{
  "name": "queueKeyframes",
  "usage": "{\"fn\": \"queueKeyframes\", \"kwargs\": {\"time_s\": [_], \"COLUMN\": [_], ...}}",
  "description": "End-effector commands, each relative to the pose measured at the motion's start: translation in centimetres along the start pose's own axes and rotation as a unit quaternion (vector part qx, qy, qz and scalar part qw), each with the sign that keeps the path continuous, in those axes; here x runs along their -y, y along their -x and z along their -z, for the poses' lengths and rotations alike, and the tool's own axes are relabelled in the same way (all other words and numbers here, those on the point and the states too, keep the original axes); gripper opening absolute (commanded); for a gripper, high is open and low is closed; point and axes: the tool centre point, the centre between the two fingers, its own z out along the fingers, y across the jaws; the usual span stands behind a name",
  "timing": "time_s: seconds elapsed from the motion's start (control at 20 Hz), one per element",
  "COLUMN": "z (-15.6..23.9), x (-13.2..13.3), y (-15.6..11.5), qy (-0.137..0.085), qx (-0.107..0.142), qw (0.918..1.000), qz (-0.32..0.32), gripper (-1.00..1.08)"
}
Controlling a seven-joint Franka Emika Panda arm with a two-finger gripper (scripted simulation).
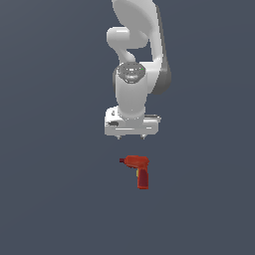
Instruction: Pick up the object and move it to a goal position.
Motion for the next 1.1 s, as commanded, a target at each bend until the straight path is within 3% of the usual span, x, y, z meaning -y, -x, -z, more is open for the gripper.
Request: {"fn": "queueKeyframes", "kwargs": {"time_s": [0.0, 0.65, 1.05], "z": [0.0, 0.34, -0.14], "x": [0.0, 0.36, 0.3], "y": [0.0, -0.42, -0.7], "qy": [0.0, 0.001, -0.003], "qx": [0.0, -0.004, -0.001], "qw": [1.0, 1.0, 0.9991], "qz": [0.0, -0.004, -0.042], "gripper": [1.08, 1.08, 1.08]}}
